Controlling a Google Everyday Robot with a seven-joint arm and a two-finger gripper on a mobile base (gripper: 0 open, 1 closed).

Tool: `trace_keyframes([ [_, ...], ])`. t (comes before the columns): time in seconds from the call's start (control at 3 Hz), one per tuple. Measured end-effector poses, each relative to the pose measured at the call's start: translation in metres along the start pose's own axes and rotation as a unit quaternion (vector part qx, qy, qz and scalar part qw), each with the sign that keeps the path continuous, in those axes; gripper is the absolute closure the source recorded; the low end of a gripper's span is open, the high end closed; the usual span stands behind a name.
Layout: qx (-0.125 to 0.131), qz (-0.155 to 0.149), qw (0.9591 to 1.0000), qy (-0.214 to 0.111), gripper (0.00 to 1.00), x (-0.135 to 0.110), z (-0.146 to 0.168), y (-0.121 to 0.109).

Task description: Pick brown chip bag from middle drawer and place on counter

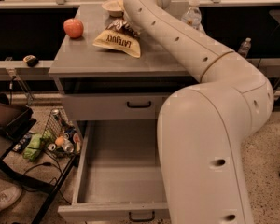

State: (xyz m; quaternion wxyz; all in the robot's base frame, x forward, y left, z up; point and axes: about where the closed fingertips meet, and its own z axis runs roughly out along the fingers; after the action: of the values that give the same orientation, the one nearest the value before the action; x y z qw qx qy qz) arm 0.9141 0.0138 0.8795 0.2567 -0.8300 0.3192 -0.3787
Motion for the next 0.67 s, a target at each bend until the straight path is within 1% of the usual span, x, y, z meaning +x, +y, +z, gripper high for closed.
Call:
trace_keyframes([
  [0.33,0.000,0.000,1.0000,0.000,0.04,0.0000,0.0000,0.0000],
  [0.67,0.000,0.000,1.0000,0.000,0.00,0.0000,0.0000,0.0000],
])
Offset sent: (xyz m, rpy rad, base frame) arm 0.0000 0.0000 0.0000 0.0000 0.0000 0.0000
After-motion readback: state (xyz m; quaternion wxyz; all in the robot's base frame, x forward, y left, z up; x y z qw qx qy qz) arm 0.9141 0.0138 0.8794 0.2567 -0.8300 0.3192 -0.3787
